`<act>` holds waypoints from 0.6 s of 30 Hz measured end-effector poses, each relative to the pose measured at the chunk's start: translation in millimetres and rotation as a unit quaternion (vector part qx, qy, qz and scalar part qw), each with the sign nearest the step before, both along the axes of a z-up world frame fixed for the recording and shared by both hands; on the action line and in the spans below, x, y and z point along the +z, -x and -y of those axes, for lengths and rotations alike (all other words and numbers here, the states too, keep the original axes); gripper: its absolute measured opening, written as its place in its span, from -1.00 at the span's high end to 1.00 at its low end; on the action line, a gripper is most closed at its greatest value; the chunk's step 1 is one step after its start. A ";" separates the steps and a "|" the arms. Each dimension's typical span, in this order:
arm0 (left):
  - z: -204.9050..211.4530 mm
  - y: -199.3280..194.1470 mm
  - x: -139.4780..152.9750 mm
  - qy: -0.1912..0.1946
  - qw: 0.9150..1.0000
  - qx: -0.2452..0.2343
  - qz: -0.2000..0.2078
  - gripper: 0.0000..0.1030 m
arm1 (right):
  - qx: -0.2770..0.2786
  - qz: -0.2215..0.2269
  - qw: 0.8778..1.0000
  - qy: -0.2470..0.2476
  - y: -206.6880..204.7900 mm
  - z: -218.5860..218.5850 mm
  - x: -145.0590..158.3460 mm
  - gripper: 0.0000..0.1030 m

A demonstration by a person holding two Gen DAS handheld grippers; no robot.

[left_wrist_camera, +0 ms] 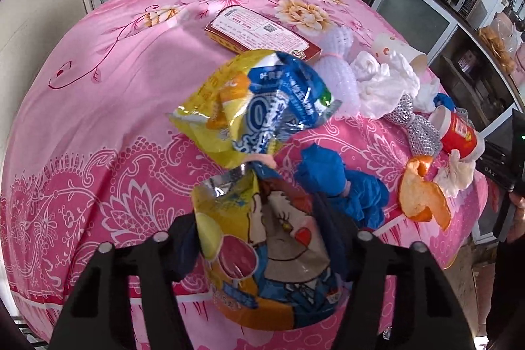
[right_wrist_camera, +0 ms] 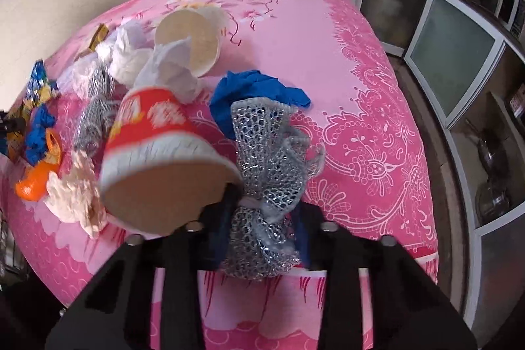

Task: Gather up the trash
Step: 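Grasp the yellow snack wrappers with the left tool while the right tool grasps the silver mesh scrubber, then carry the wrappers and scrubber with both tools over the yellow-rimmed bin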

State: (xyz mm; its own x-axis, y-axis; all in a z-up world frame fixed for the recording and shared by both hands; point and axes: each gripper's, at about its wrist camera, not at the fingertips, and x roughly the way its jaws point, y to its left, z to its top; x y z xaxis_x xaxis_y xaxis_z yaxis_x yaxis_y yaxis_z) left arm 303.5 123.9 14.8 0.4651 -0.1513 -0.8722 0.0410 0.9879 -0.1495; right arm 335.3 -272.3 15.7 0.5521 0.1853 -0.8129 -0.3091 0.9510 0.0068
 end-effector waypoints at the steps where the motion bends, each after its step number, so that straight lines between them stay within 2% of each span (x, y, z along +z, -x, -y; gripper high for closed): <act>1: 0.2 0.5 -0.8 0.000 1.000 -0.001 -0.001 -0.06 | 0.001 0.000 1.000 -0.004 1.1 0.2 1.3 0.56; 5: -3.7 5.2 3.6 0.027 1.000 0.001 0.005 -0.02 | 0.006 0.010 1.000 -0.006 8.8 -0.5 8.9 0.58; 12: -8.7 16.3 19.0 0.038 0.999 0.000 0.024 -0.01 | 0.011 0.012 1.000 -0.010 22.3 6.8 22.3 0.58; 18: -8.2 23.5 23.7 0.038 0.999 -0.002 0.032 -0.02 | 0.010 -0.010 1.000 -0.001 25.3 10.7 16.5 0.58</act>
